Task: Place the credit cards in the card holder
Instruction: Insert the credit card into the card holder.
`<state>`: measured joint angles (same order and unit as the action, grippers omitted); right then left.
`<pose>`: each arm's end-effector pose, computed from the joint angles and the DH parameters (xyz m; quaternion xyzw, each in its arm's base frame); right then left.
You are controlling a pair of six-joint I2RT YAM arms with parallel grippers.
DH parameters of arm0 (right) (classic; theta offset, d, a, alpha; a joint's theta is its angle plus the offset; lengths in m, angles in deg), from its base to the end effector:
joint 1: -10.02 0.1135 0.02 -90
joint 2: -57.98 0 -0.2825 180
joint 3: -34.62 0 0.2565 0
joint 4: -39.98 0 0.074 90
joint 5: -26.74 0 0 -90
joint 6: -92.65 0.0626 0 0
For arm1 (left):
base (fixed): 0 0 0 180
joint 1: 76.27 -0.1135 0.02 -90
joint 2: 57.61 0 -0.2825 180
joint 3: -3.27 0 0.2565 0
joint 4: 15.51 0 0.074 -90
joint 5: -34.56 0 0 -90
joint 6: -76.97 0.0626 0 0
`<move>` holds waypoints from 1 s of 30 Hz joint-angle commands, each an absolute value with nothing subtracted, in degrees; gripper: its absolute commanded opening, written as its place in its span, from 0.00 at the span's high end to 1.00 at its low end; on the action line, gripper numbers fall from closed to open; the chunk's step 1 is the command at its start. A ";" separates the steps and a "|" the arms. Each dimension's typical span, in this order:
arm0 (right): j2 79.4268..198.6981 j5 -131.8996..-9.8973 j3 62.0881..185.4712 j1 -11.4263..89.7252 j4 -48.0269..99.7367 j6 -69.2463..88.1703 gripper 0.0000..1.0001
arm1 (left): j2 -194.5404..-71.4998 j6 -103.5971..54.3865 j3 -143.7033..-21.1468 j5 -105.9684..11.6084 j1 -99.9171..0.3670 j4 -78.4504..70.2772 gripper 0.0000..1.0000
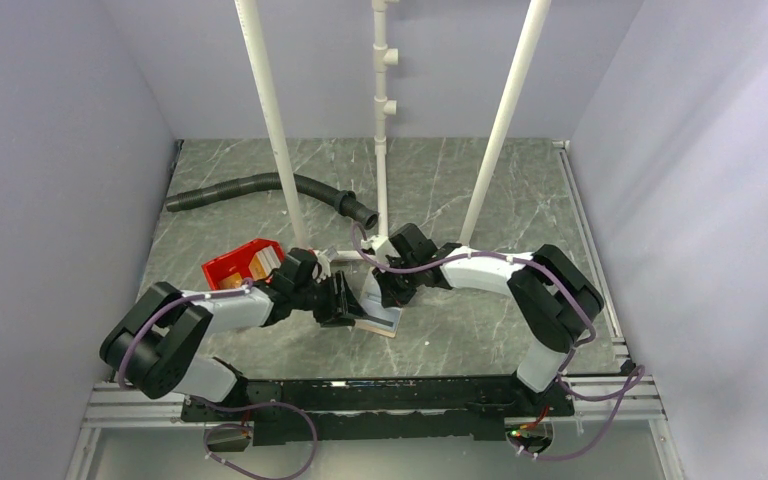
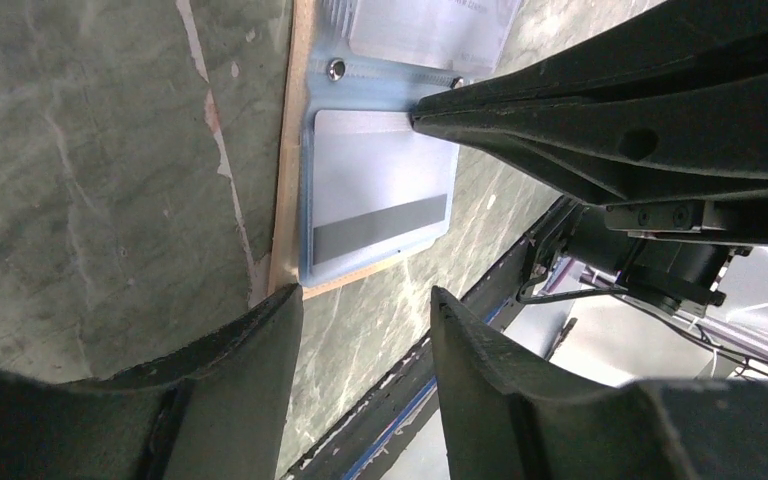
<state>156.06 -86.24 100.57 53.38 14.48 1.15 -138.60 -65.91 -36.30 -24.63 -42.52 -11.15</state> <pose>0.2358 0.2563 0.1456 -0.4104 0.8487 0.2763 0.1868 0.1960 -0.1696 0.1313 -0.0498 0.8974 -0.4280 0.0952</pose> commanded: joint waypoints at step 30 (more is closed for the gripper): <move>157.27 -87.32 98.55 53.62 15.39 1.07 1.00 | -132.75 -63.53 -40.58 -29.35 -42.68 -4.74 0.40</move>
<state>156.24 -86.94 100.02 53.40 16.32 1.19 -133.36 -64.75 -39.64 -26.97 -42.52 -6.23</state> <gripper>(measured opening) 0.007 0.584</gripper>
